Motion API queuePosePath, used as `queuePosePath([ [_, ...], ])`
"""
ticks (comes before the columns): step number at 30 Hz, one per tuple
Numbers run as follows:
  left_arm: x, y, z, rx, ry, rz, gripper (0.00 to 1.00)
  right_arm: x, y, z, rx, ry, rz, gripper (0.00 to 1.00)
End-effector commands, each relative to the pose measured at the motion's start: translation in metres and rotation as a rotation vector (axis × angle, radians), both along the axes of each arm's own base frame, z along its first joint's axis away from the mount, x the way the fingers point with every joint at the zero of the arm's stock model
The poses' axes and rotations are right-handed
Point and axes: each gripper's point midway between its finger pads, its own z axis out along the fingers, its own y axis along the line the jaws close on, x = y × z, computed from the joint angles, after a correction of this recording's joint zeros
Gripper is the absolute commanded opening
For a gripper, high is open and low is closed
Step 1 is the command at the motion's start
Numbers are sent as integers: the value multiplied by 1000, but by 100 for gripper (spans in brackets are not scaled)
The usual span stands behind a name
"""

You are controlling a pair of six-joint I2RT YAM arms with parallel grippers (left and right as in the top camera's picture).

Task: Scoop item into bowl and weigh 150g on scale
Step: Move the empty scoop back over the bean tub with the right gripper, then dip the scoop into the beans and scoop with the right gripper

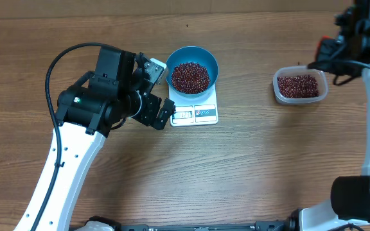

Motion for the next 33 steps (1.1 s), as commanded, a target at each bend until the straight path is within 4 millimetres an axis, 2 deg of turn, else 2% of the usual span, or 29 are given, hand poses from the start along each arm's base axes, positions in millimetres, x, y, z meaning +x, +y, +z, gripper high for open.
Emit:
queuePosePath([
  [1,0,-3,9,-7,-29,-23,100,-9,-17,-20,10,41,-30,4],
  [5,0,-3,9,-7,-29,-24,100,-12,-24,-48,11,80,-25,4],
  [21,0,-3,9,-7,-29,-24,99,-6,-25,-127,-10,193,103,4],
  [33,0,-3,9,-7,-29,-23,100,2,-28,-163,0,244,109,4],
])
